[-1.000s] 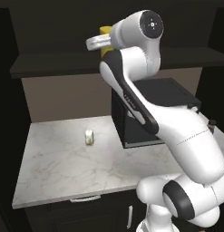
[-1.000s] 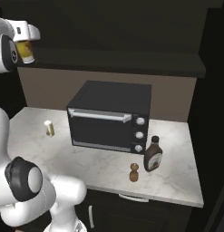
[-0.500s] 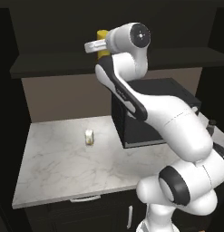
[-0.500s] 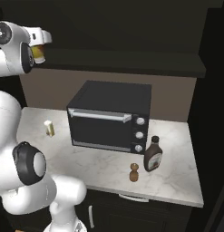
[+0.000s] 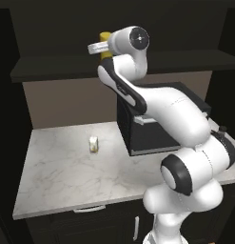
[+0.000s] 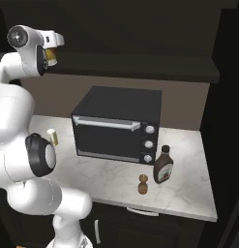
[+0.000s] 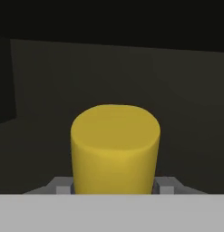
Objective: There are various items on the counter. Only move the condiments/shakers into the cabinet.
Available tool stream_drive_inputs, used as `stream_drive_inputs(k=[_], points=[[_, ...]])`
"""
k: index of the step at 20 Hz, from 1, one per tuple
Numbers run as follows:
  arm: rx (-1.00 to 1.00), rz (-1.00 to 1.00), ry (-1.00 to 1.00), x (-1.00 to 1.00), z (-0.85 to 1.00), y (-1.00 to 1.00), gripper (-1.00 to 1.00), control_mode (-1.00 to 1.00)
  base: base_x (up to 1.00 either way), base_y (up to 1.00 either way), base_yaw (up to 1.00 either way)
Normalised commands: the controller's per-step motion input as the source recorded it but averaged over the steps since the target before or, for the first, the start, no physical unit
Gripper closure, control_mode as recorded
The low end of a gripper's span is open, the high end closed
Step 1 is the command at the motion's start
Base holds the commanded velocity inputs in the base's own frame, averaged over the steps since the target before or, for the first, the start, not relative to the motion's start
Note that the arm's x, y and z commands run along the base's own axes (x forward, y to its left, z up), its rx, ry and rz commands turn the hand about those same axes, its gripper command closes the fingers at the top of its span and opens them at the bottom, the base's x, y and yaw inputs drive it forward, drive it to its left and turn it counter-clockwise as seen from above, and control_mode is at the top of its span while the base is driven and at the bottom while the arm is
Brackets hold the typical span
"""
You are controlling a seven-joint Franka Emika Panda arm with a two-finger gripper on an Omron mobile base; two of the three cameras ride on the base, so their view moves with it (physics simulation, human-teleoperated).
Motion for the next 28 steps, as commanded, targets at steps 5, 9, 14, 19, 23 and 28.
stream_drive_inputs(k=[5,9,14,19,23,28], points=[[0.0,-0.04,0.04,0.41,-0.25,0.0,1.0,-1.0,0.0,0.0,0.0],[0.0,-0.04,0.04,0.41,-0.24,0.0,1.0,-1.0,0.0,0.0,0.0],[0.0,-0.03,0.02,0.41,-0.18,0.0,1.0,-1.0,0.0,0.0,0.0],[0.0,-0.01,0.01,0.29,-0.25,-0.02,1.0,-1.0,0.0,0.0,0.0],[0.0,0.0,0.04,0.21,-0.41,-0.01,-1.0,-1.0,0.0,0.0,0.0],[0.0,0.0,0.03,0.31,-0.22,-0.02,-1.0,-1.0,0.0,0.0,0.0]])
